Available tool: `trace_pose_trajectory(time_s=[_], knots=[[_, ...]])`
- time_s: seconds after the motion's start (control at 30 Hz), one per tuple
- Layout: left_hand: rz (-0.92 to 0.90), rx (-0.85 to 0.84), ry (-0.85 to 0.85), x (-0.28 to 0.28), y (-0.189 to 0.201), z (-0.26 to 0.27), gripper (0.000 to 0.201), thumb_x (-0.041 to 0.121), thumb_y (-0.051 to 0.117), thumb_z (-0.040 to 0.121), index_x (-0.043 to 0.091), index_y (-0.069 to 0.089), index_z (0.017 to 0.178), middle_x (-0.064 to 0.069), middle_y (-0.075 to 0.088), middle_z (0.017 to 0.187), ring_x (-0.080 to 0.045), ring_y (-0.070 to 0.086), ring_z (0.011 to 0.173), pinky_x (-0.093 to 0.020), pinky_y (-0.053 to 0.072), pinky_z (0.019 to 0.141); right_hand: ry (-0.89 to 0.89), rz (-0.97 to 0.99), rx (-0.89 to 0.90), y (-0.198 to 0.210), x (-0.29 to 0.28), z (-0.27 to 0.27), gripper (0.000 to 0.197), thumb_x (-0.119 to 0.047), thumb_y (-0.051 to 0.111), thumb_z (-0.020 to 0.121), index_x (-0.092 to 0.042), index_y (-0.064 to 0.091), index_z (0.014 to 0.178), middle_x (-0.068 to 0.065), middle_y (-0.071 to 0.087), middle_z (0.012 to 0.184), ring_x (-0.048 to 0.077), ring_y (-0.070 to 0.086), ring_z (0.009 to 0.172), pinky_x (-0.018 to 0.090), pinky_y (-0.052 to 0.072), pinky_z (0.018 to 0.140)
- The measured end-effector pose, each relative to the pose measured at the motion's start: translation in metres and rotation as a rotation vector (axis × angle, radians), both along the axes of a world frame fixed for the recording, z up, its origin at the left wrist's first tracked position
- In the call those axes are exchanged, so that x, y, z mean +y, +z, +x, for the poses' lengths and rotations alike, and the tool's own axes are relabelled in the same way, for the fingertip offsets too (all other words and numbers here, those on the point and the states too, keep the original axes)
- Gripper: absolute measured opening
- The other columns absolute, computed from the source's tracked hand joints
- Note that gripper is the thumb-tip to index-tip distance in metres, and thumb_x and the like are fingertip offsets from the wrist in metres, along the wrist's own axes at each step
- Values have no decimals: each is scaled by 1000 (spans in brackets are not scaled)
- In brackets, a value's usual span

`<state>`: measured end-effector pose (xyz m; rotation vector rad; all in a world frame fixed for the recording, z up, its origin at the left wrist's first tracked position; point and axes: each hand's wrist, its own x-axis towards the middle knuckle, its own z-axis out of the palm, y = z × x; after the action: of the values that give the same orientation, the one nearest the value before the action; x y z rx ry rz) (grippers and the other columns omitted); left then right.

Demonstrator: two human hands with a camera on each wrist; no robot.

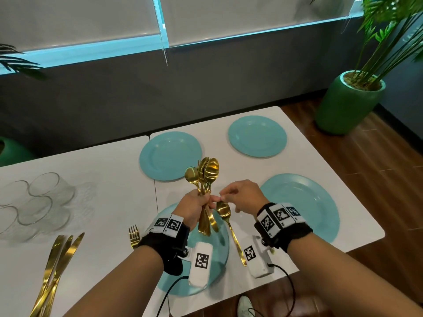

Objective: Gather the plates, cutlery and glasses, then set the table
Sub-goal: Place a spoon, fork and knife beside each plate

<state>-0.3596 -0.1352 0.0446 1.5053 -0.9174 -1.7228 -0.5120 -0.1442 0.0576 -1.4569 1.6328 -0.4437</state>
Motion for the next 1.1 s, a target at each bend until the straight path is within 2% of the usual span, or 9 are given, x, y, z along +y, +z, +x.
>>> trace_pose_trajectory(time_s=[0.17, 0.33, 0.4, 0.57, 0.67, 0.83, 0.93, 1.03, 1.1], knots=[[-47, -54, -70, -2, 6, -6, 21, 6, 36, 100, 7, 55, 91, -4, 65, 81, -12, 58, 68, -17, 50, 55, -123, 99, -155, 3, -4, 5, 14, -25, 61, 87, -17, 73, 92, 2, 70, 87, 12, 54, 60, 21, 41, 49], [-107, -98, -178, -8, 14, -29, 24, 8, 34, 100, 13, 55, 88, -7, 66, 84, -16, 60, 72, -28, 51, 70, -238, 138, -325, 3, -14, -12, 5, -17, 71, 82, -17, 68, 78, 2, 62, 70, 12, 49, 57, 22, 37, 50], [-80, -45, -188, -10, 16, -39, 24, 9, 34, 101, 16, 53, 88, -7, 65, 82, -16, 60, 70, -28, 52, 70, -267, 156, -364, 4, -18, -23, 6, -14, 72, 80, -15, 67, 76, 2, 60, 67, 12, 47, 55, 22, 36, 49], [-10, -14, -121, -19, 5, -63, 11, 14, 39, 100, 9, 49, 99, -10, 69, 87, -22, 66, 74, -36, 54, 71, -322, 145, -394, 3, -27, -58, 8, -14, 66, 85, -14, 63, 77, 4, 65, 77, 11, 49, 51, 20, 35, 43], [1, -20, -44, -27, -1, -73, 10, 13, 38, 101, 8, 45, 97, -10, 66, 83, -19, 64, 66, -33, 54, 66, -392, 120, -430, 2, -35, -90, 12, -12, 60, 89, -12, 60, 77, 5, 67, 78, 12, 47, 49, 19, 33, 41], [-12, -50, 9, -40, -7, -87, 10, 16, 41, 100, 11, 47, 94, -6, 65, 82, -9, 65, 52, -29, 52, 62, -444, 47, -191, -11, -42, -170, 16, -10, 63, 87, -15, 61, 71, 4, 64, 72, 13, 44, 48, 17, 33, 36], [0, -64, 25, -45, -10, -97, 9, 17, 42, 99, 12, 49, 96, -4, 64, 81, -14, 62, 62, -26, 51, 59, -430, 73, 91, -19, -37, -223, 15, -11, 66, 83, -15, 66, 69, 4, 64, 69, 14, 47, 50, 20, 37, 42], [-7, -110, 2, -49, -12, -111, 10, 16, 42, 99, 8, 49, 98, -4, 63, 79, -14, 58, 62, -24, 49, 55, -397, 153, 349, -28, -32, -262, 7, -16, 69, 83, -12, 75, 84, 9, 71, 89, 22, 62, 75, 28, 52, 67], [-5, -118, -6, -50, -12, -121, 10, 15, 42, 99, 8, 48, 96, -4, 62, 77, -14, 57, 60, -20, 50, 47, -306, 218, 531, -40, -31, -276, 22, -22, 65, 86, -11, 75, 101, 9, 70, 109, 27, 64, 101, 32, 52, 90]])
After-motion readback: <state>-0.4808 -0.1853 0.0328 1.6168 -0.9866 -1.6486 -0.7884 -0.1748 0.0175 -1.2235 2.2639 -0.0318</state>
